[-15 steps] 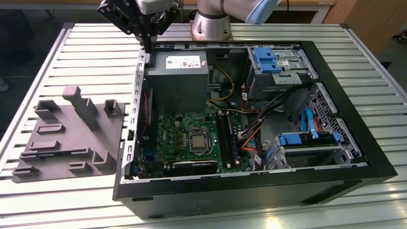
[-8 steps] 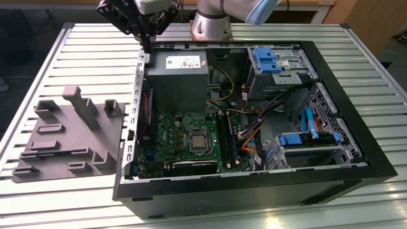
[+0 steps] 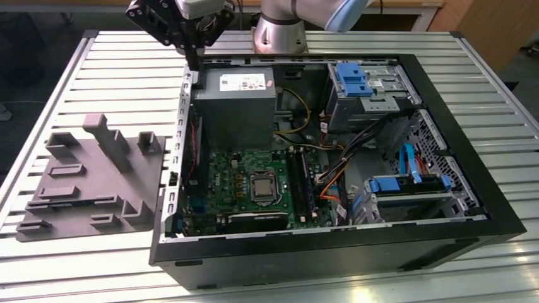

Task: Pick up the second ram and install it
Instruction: 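Reach for the second ram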

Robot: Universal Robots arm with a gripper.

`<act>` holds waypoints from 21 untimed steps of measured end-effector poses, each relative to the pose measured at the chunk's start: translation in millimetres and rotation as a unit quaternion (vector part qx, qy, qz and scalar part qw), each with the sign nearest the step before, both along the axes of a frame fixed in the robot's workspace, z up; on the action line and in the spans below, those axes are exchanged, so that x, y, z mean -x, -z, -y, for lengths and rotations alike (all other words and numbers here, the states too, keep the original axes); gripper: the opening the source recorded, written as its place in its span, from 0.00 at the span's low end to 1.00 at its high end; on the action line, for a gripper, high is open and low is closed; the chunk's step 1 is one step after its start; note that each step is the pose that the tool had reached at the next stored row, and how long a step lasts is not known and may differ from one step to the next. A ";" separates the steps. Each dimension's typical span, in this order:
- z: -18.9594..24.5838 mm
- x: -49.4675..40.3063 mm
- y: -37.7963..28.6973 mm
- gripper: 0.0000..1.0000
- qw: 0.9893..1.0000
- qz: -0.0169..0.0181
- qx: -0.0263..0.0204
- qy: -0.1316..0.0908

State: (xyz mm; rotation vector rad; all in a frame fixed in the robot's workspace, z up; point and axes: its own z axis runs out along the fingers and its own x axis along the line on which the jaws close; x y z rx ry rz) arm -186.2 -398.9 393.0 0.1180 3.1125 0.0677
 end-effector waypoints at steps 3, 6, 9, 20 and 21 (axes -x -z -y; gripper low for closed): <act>0.0 0.7 0.0 0.11 1.000 0.000 0.000 0.000; 0.0 1.4 0.0 0.11 1.000 0.000 0.000 0.000; 0.0 2.5 0.0 0.11 1.000 0.000 0.000 0.000; 0.1 10.0 0.0 0.11 1.000 0.000 0.000 0.000; 0.1 10.8 0.1 0.11 1.000 0.000 0.000 0.000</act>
